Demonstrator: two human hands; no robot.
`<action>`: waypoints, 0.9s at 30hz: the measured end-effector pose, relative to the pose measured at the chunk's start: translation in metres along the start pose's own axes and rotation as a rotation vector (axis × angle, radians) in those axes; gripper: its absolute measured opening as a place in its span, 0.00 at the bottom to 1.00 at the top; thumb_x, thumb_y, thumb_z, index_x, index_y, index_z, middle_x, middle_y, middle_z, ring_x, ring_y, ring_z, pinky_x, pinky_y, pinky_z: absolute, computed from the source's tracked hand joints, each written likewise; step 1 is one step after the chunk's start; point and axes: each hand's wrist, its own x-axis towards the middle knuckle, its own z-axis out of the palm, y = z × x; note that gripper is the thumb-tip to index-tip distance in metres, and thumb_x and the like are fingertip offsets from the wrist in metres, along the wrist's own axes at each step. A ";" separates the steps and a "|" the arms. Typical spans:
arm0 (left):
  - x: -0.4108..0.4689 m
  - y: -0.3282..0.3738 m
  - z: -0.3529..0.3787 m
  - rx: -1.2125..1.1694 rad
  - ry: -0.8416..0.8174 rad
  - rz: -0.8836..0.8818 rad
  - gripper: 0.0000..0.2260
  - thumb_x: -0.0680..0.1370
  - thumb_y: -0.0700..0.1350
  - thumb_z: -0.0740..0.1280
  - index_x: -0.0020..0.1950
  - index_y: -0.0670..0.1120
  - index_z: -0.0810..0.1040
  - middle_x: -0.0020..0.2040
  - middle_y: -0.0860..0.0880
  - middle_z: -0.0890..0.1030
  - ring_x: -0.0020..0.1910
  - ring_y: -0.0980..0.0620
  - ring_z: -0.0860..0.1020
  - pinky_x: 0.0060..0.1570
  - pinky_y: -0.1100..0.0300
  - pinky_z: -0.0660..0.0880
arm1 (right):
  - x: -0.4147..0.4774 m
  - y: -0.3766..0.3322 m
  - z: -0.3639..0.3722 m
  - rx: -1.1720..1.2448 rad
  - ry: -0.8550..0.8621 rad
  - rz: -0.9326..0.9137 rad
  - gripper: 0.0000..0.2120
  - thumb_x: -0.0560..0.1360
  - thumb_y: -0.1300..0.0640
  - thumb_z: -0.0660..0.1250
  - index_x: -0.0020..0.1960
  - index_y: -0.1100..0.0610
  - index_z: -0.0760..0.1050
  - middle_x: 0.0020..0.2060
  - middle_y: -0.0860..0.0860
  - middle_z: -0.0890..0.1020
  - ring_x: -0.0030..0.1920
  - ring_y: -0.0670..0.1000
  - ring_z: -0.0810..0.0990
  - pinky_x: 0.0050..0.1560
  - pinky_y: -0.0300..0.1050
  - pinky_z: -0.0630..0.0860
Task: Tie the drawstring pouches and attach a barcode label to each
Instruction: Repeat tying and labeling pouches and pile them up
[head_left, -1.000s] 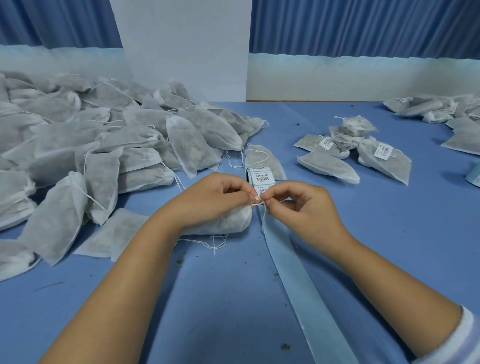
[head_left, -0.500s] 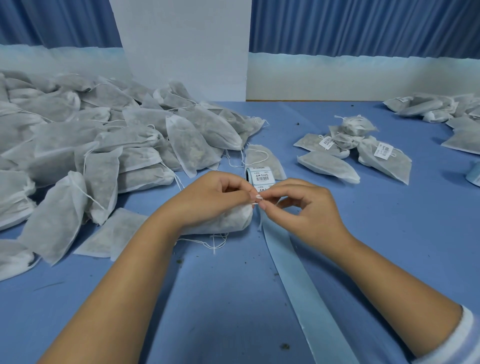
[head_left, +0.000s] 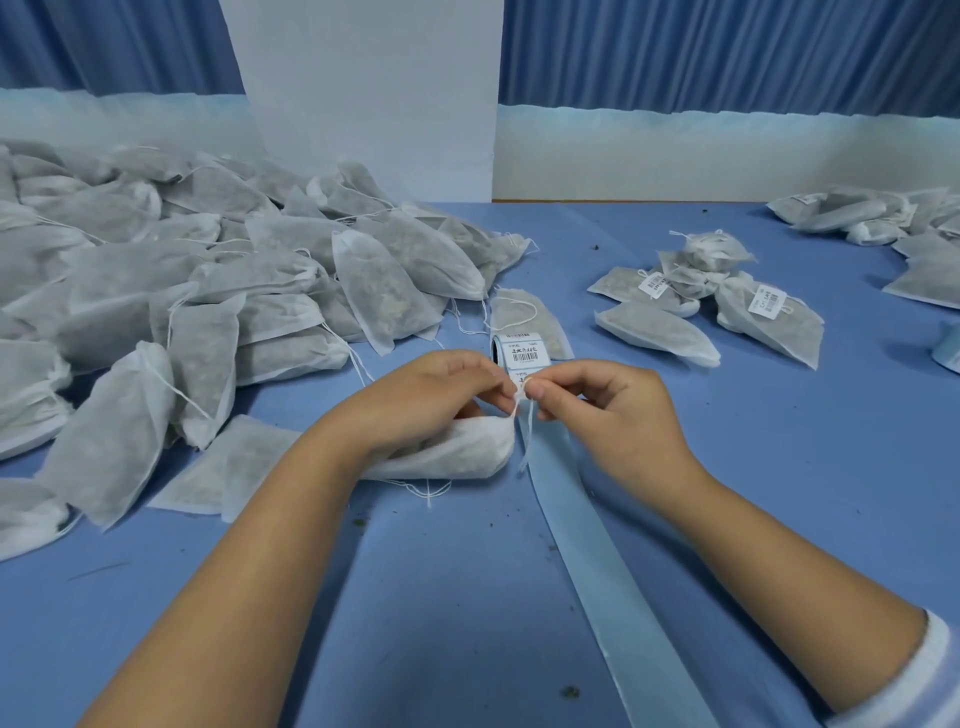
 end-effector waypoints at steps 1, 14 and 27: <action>0.000 -0.001 0.001 -0.009 -0.027 -0.001 0.12 0.83 0.44 0.59 0.51 0.48 0.83 0.50 0.53 0.86 0.36 0.58 0.75 0.37 0.67 0.70 | 0.000 -0.001 0.001 0.017 -0.006 0.000 0.08 0.73 0.65 0.72 0.41 0.53 0.83 0.35 0.47 0.85 0.35 0.43 0.80 0.43 0.35 0.77; 0.000 -0.006 0.005 0.004 -0.149 0.103 0.05 0.78 0.43 0.71 0.50 0.41 0.82 0.42 0.53 0.85 0.44 0.59 0.81 0.51 0.68 0.74 | -0.002 -0.004 0.001 0.083 0.044 -0.047 0.07 0.74 0.65 0.72 0.42 0.54 0.82 0.35 0.47 0.85 0.36 0.45 0.82 0.43 0.34 0.76; -0.002 0.000 0.006 0.270 0.082 0.136 0.08 0.76 0.48 0.73 0.38 0.48 0.83 0.32 0.52 0.84 0.33 0.56 0.73 0.40 0.59 0.71 | -0.001 -0.003 0.005 0.297 0.009 0.157 0.04 0.82 0.61 0.59 0.49 0.56 0.70 0.33 0.49 0.82 0.34 0.47 0.80 0.33 0.39 0.78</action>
